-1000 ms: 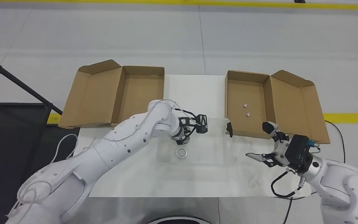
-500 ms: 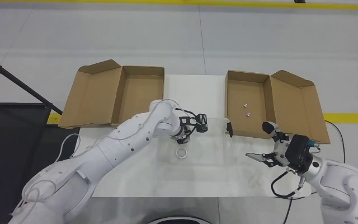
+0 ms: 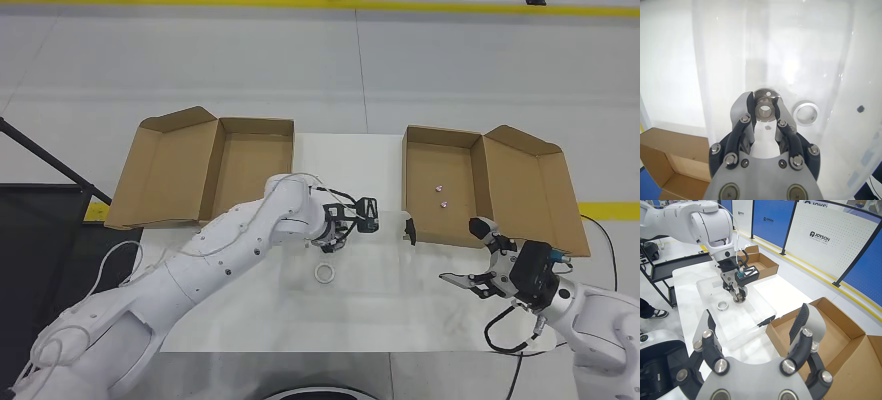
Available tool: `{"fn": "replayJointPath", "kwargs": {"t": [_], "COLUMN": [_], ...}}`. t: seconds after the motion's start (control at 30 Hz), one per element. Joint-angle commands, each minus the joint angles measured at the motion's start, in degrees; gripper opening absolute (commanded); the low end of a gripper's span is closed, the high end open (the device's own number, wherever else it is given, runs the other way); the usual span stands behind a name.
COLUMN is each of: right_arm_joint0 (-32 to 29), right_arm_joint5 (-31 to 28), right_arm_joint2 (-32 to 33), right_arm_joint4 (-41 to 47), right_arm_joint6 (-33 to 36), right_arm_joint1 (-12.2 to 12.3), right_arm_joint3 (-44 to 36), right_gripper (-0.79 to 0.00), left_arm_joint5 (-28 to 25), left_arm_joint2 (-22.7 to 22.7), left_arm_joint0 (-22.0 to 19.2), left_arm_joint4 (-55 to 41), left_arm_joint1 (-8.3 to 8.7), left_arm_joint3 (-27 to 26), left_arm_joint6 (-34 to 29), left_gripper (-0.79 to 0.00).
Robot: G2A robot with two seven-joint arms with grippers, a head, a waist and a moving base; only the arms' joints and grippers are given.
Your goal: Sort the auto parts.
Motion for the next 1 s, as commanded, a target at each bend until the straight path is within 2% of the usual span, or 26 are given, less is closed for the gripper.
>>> {"fn": "replayJointPath", "kwargs": {"t": [0.0, 0.13, 0.3, 0.47, 0.6, 0.7, 0.77, 0.97], "right_arm_joint0": [0.0, 0.0, 0.0, 0.0, 0.0, 0.0, 0.0, 0.0], "right_arm_joint5": [0.0, 0.0, 0.0, 0.0, 0.0, 0.0, 0.0, 0.0], "right_arm_joint2": [0.0, 0.0, 0.0, 0.0, 0.0, 0.0, 0.0, 0.0], "right_arm_joint4": [0.0, 0.0, 0.0, 0.0, 0.0, 0.0, 0.0, 0.0], "right_arm_joint6": [0.0, 0.0, 0.0, 0.0, 0.0, 0.0, 0.0, 0.0], "right_arm_joint1": [0.0, 0.0, 0.0, 0.0, 0.0, 0.0, 0.0, 0.0], "right_arm_joint3": [0.0, 0.0, 0.0, 0.0, 0.0, 0.0, 0.0, 0.0], "right_gripper": [0.0, 0.0, 0.0, 0.0, 0.0, 0.0, 0.0, 0.0], "left_arm_joint5": [0.0, -0.1, -1.7, -5.5, -7.0, -6.5, -6.8, -6.8], "left_arm_joint2": [-2.0, -7.2, -15.8, -26.4, -32.7, -35.2, -36.1, -36.1], "left_arm_joint0": [1.3, 4.9, 11.4, 19.7, 25.2, 28.6, 29.7, 29.7], "left_arm_joint4": [0.4, 1.9, 3.4, 4.1, 7.1, 9.1, 11.6, 11.6], "left_arm_joint1": [1.02, 3.33, 6.39, 9.13, 10.43, 10.78, 10.98, 10.98], "left_arm_joint3": [-2.9, -8.4, -13.9, -18.8, -21.2, -22.9, -23.2, -23.2], "left_arm_joint6": [-0.1, 2.0, 9.8, 23.8, 34.2, 42.2, 45.2, 45.2], "left_gripper": [-0.785, -0.785, -0.785, -0.785, -0.785, -0.785, -0.785, -0.785]}}
